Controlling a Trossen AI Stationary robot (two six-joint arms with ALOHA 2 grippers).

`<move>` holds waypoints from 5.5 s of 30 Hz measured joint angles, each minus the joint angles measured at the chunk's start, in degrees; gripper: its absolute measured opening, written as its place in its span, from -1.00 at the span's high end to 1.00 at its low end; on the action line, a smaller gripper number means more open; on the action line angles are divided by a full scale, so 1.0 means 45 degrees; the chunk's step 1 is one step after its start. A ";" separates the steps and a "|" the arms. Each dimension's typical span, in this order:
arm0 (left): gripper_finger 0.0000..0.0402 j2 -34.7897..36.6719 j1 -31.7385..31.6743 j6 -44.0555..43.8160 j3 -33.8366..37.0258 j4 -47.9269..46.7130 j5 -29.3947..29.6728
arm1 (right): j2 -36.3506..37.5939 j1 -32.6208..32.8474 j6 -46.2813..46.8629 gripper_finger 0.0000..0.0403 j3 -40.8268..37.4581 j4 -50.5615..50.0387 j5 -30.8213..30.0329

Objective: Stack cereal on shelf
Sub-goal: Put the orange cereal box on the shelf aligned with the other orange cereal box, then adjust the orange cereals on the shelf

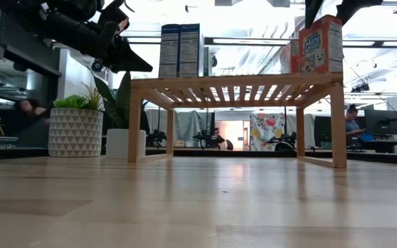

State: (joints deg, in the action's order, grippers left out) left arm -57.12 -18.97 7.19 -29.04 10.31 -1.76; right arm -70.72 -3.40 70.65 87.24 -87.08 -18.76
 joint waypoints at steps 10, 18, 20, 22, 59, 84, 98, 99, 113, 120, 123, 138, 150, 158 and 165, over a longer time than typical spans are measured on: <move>1.00 0.0000 -0.0003 0.0013 0.0000 0.0005 0.0000 | 0.0195 0.0000 -0.0034 -0.36 0.0000 0.0024 -0.0060; 1.00 0.0000 -0.0002 0.0013 0.0000 0.0005 0.0001 | 0.0453 0.0035 -0.0351 -0.35 0.0735 0.0197 -0.0567; 1.00 0.0000 -0.0003 -0.0002 0.0000 0.0000 0.0001 | 0.0457 0.0035 -0.0575 -0.35 0.1033 0.0211 -0.0594; 1.00 0.0000 0.0002 0.0003 0.0000 0.0000 0.0001 | 0.0457 0.0039 -0.0835 -0.35 0.1349 0.0129 -0.0598; 1.00 0.0005 -0.0002 0.0201 0.0000 0.0081 -0.0004 | 0.5724 0.1209 0.2061 -0.35 -0.5928 -0.0202 -0.0138; 1.00 0.0005 0.0001 0.0217 0.0000 0.0078 -0.0003 | 0.5727 0.1209 -0.1126 -0.35 -0.6411 0.3364 -0.1204; 1.00 0.0005 -0.0002 0.0222 0.0000 0.0079 -0.0004 | 0.5663 0.1209 -0.1195 -0.35 -0.6509 0.3726 -0.2207; 1.00 0.0005 -0.0003 0.0222 0.0000 0.0078 -0.0004 | 0.5634 0.1209 -0.1195 -0.35 -0.6509 0.3731 -0.2258; 1.00 0.0005 -0.0003 0.0222 0.0000 0.0078 -0.0004 | 0.5523 0.1209 -0.1113 -0.35 -0.6513 0.3995 -0.2052; 1.00 0.0005 -0.0001 0.0222 0.0000 0.0078 -0.0002 | 0.5348 0.1209 -0.1131 -0.35 -0.6523 0.4034 -0.2047; 1.00 0.0005 0.0001 0.0222 0.0000 0.0083 -0.0004 | 0.5362 0.1209 -0.1133 -0.35 -0.6523 0.3905 -0.2082; 1.00 0.0005 -0.0003 0.0217 0.0000 0.0202 -0.0004 | 0.5399 0.0731 -0.0777 -0.35 -0.6523 0.3983 -0.4755; 1.00 0.0005 0.0002 0.0091 0.0000 0.0291 -0.0004 | 0.5401 -0.1788 -0.1296 -0.35 -0.6523 0.5313 -0.4974; 1.00 0.0005 0.0002 0.0105 0.0000 0.0369 -0.0004 | 0.5281 -0.3831 -0.2633 -0.35 -0.6523 0.6830 -0.3814; 1.00 0.0005 0.0000 0.0112 0.0000 0.0364 -0.0004 | 0.4676 -0.5057 -0.4126 -0.35 -0.6523 0.8104 -0.2568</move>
State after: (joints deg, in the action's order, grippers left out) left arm -57.10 -18.97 7.69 -29.04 11.94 -1.78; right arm -49.67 -26.16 52.08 57.89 -50.61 -30.31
